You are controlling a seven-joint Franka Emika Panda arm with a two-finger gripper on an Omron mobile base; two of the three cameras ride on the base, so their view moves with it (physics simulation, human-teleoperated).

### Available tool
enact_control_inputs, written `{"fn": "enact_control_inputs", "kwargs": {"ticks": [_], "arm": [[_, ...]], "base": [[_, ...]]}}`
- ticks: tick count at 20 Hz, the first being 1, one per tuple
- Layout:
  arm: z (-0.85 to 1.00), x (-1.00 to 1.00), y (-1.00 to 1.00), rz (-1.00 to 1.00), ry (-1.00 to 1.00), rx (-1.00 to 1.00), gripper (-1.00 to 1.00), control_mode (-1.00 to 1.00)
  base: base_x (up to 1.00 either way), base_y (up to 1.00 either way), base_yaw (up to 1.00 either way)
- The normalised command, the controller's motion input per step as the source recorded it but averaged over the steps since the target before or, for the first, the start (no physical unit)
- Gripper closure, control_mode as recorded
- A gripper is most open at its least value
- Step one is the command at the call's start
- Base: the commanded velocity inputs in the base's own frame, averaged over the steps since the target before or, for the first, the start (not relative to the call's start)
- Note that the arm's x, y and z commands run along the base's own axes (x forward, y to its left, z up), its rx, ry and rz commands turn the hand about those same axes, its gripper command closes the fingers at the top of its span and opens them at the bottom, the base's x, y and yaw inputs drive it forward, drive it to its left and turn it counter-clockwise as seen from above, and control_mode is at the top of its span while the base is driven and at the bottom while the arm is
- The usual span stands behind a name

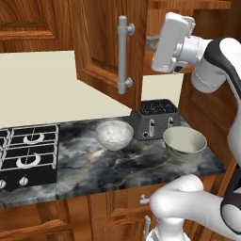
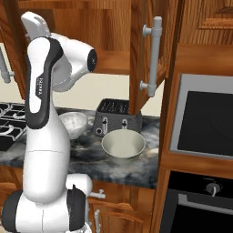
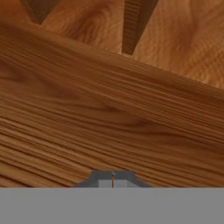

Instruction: Open the cabinet. Pick the bowls from the counter and place them in the cabinet. Then close the cabinet.

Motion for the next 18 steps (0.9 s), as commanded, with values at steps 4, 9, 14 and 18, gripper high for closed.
{"fn": "enact_control_inputs", "kwargs": {"ticks": [4, 9, 14, 18], "arm": [[0.00, 0.11, 0.00, 0.08, 0.03, 0.00, 1.00, -1.00], [-0.04, 0.12, 0.00, 0.07, 0.08, 0.00, 1.00, -1.00], [-0.02, 0.13, 0.05, 0.09, 0.09, 0.00, 1.00, -1.00], [-0.15, 0.07, 0.12, 0.12, 0.14, 0.00, 1.00, -1.00]], "base": [[0.00, 0.00, 0.00], [0.00, 0.00, 0.00], [0.00, 0.00, 0.00], [0.00, 0.00, 0.00]]}}
